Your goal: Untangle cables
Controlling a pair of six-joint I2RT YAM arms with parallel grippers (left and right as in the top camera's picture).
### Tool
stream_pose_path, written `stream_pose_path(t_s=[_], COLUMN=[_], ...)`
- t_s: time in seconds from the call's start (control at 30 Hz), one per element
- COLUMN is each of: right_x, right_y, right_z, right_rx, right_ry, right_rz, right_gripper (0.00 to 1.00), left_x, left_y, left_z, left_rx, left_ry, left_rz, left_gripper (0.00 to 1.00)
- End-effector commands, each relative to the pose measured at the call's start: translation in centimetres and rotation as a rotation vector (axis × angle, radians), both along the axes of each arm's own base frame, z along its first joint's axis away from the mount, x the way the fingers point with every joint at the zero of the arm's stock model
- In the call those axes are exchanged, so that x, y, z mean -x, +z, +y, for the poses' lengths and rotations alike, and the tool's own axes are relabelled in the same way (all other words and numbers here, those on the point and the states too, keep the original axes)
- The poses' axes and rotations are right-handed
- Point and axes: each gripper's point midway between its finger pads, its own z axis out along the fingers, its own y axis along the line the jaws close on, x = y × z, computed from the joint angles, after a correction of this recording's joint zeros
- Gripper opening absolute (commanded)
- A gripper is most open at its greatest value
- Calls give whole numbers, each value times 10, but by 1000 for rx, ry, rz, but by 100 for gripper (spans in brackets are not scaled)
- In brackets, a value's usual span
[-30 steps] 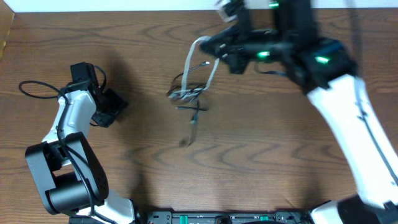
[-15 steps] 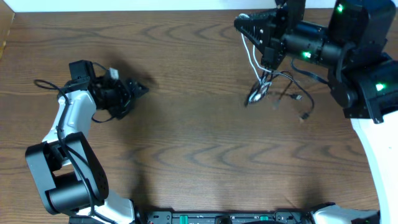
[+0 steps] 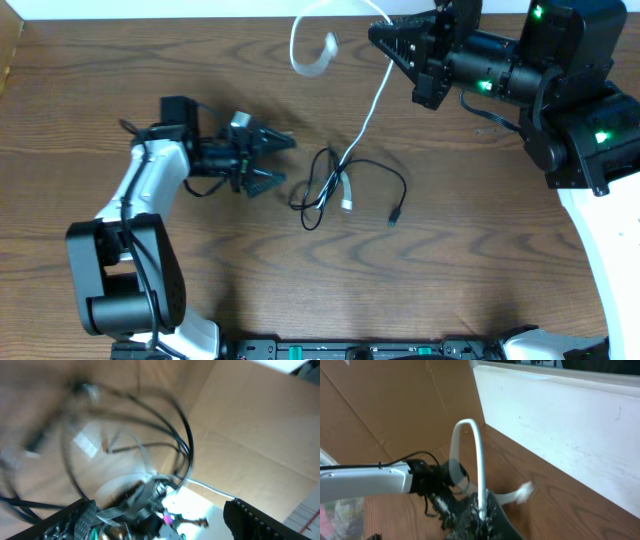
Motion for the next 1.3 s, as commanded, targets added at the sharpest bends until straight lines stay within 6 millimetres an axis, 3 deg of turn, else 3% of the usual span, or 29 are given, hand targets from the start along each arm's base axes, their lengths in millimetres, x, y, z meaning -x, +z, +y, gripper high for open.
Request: stream_pose_path(t_s=[0.0,0.13,0.27,0.33,0.6,0.7,0.73,0.77,1.0,1.07,1.27], right_x=[2,2,0,0,0,0,0,0,0,0,0], right_y=[3,3,1,0,-2,-2,-2,-2,-4,-4,-4], right_z=[1,1,1,1,1,1,0,1,0,0,0], right_rx=[-7,-6,-2,0,2,2,2,2,6,6,6], right_ry=[5,5,-5,-5,-5,-5,-5,-5,-5,-5,-5], right_rz=[-5,-4,1,6,13,13,12,13,23,23,23], right_gripper=[1,1,1,1,1,1,1,1,1,1,1], left_x=[17,27,27,21,-30,-37,-32,-26,17,25,44], left_y=[3,-10,-60,-74,-65,-61,-64,-68,-95,-93,-73], left_z=[-18,-25,-1,9,-12,-22,-26,-27,1,1,-26], left_rx=[40,-39,-386,-503,-494,-487,-505,-526,-733,-708,-502], left_ry=[-43,-76,-10,35,95,85,63,53,10,-2,-47], left_rz=[87,127,219,228,-16,-76,-69,-50,135,177,285], left_gripper=[86,86,86,86,86,77,68,65,65,68,69])
